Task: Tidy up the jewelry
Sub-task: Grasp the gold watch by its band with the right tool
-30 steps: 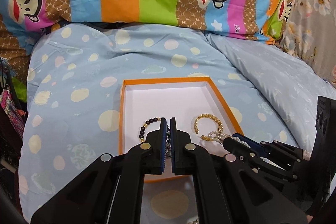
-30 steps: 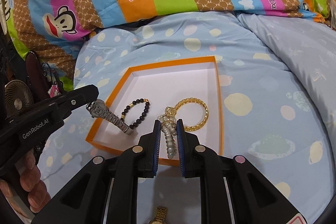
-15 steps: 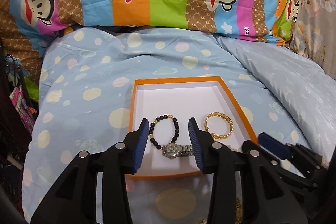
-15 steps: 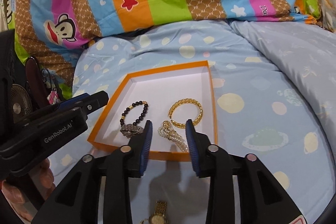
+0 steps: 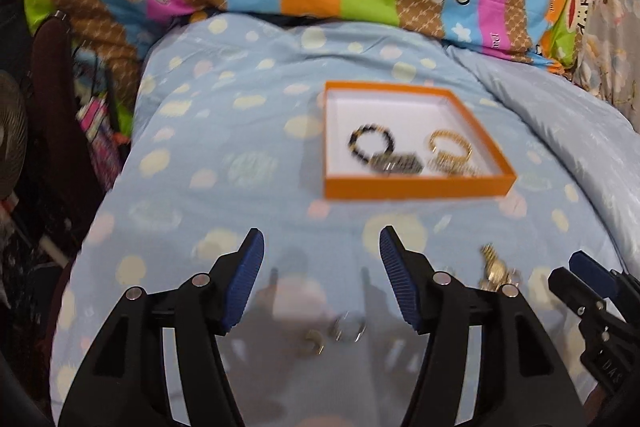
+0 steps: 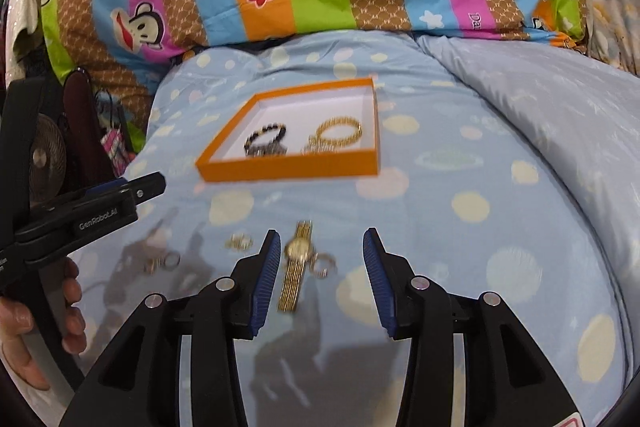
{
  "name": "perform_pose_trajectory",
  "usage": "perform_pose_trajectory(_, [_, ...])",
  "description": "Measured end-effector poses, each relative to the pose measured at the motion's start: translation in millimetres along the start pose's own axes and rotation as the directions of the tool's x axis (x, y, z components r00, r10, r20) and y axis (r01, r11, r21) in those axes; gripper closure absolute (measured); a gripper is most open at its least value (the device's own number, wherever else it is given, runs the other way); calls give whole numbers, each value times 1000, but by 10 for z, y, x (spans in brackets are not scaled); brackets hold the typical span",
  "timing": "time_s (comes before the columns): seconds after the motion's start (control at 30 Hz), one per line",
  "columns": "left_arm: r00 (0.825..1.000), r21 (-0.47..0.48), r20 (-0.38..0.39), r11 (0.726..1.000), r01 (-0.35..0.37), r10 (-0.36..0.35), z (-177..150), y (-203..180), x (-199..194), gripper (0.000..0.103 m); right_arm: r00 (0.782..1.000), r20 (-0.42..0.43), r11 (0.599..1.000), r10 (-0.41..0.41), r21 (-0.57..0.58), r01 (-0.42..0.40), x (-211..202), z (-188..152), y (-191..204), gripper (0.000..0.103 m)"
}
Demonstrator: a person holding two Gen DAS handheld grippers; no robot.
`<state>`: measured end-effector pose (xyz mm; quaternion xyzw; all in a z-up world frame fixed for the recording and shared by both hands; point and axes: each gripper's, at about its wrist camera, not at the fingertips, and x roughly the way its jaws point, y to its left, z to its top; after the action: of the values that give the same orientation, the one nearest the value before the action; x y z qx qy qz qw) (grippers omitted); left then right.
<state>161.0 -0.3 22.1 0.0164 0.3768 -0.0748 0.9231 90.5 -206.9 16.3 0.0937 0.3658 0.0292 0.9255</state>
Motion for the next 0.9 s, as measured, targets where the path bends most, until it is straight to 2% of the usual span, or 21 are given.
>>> perform_pose_trajectory(0.1, [999,-60,-35,998,14,-16,-241,170,-37,45,999,-39,1000,18,2,-18,65,-101,68,60])
perform_pose_trajectory(0.2, [999,-86,-45,996,0,-4,-410,269,-66,45,997,-73,999,33,3,-33,162,-132,139,62])
perform_pose_trajectory(0.3, [998,-113,-57,994,4,-10,-502,342,-68,45,993,-108,999,35,1,-35,259,-150,208,76])
perform_pose_trajectory(0.63, [995,-161,-67,985,66,-78,-553,432,-46,44,988,-154,999,11,45,-4,471,-73,173,76])
perform_pose_trajectory(0.9, [989,-140,-73,984,114,-125,-563,370,-44,36,987,-160,999,-30,30,35,644,73,202,76])
